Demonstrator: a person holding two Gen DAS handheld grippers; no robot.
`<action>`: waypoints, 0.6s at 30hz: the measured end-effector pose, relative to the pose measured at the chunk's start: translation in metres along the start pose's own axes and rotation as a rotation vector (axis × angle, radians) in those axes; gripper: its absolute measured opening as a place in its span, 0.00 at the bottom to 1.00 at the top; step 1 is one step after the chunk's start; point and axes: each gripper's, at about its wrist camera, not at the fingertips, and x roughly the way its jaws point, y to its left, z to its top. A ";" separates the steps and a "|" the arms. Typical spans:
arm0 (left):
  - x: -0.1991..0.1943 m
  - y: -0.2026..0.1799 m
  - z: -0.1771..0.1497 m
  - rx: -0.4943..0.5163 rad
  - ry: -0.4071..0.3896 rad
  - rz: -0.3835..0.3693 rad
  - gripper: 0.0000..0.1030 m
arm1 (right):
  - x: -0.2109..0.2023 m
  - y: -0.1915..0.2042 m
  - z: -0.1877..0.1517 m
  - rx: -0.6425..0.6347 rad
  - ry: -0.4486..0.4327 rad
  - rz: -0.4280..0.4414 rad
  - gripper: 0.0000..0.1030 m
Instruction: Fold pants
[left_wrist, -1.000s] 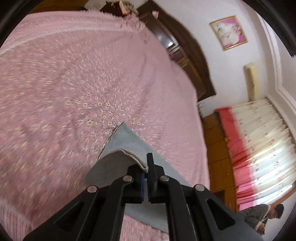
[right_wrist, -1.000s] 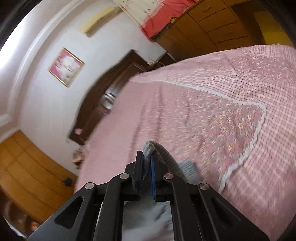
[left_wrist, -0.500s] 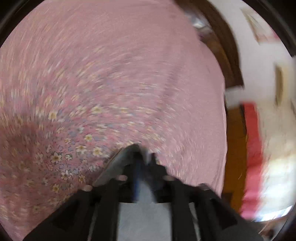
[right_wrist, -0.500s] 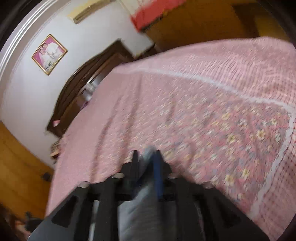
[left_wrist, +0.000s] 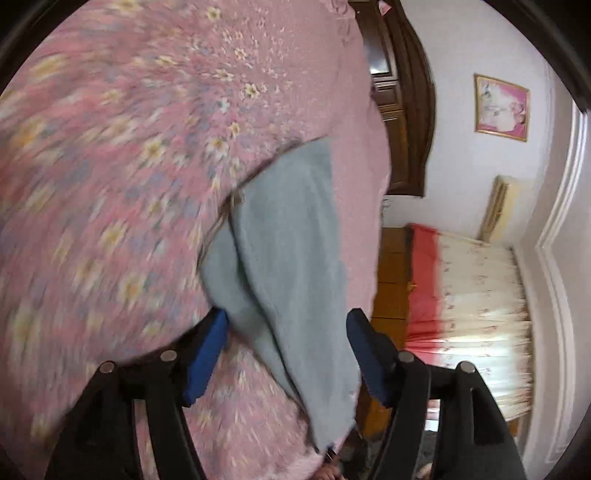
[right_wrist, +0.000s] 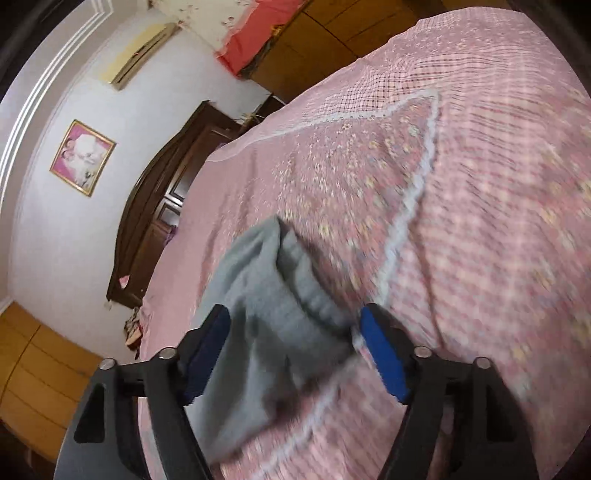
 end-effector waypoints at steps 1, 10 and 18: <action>0.005 0.000 0.006 -0.010 0.000 0.014 0.62 | 0.000 -0.004 0.003 0.019 0.009 0.028 0.66; 0.004 -0.004 -0.022 -0.014 -0.022 0.016 0.55 | 0.015 -0.034 0.009 0.236 0.141 0.234 0.54; 0.045 -0.025 0.003 -0.039 -0.026 0.123 0.10 | 0.050 -0.015 0.004 0.209 0.220 0.168 0.56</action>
